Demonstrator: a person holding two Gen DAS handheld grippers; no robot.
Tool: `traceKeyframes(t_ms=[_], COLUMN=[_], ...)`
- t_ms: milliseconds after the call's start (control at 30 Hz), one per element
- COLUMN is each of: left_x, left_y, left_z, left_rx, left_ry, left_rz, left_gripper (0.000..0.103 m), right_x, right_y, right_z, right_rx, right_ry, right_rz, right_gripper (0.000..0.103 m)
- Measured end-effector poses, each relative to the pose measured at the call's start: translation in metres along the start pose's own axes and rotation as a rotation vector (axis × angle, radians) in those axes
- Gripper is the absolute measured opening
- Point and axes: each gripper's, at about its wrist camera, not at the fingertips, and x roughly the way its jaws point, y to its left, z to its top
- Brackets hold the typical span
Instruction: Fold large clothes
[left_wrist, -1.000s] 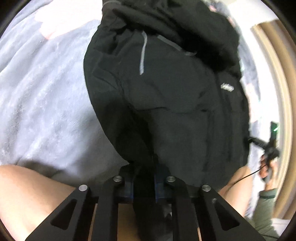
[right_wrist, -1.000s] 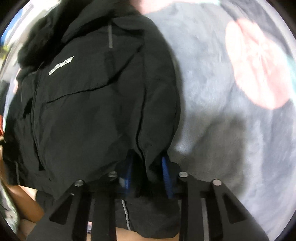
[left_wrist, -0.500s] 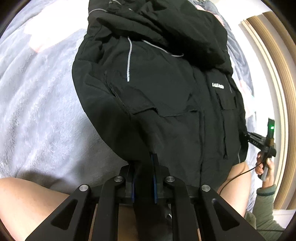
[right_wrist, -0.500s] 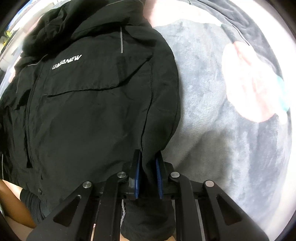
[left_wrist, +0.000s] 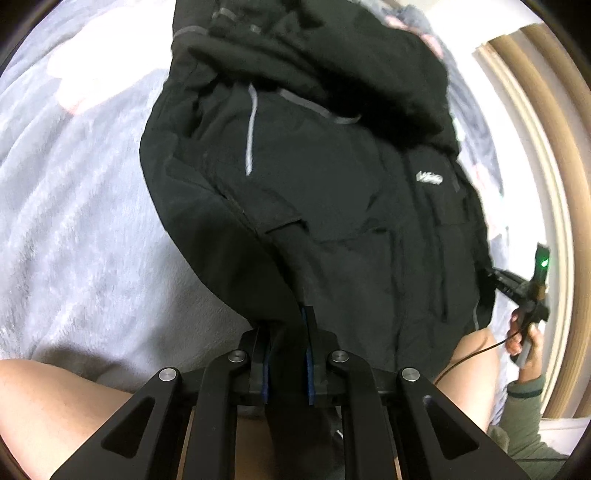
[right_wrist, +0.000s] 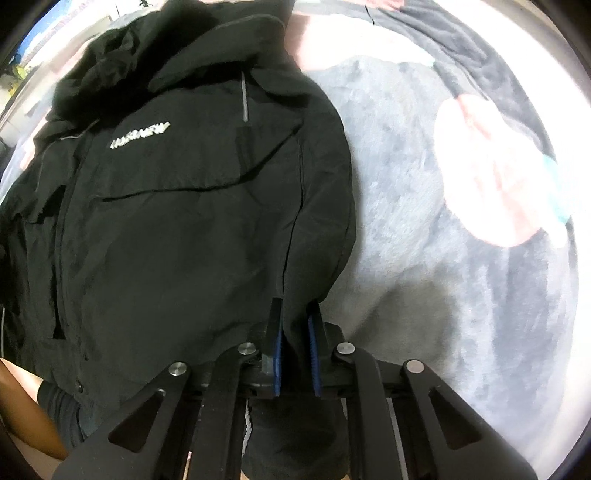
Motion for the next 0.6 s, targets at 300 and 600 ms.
traceKeyframes(t_ms=[300, 600], left_x=[-0.069, -0.121], left_y=[-0.001, 0.019], left_z=[0.04, 0.118], left_rx=[-0.032, -0.141], left_ry=[-0.21, -0.417], left_rz=[-0.191, -0.389], left_gripper=[0.012, 0.012], right_x=[-0.074, -0.129], right_y=[0.007, 0.03], right_z=[0.028, 0.128], right_rx=[0.011, 0.017], right_ry=[-0.133, -0.261], right_rz=[0.059, 0.103], right_gripper=[0.011, 0.011])
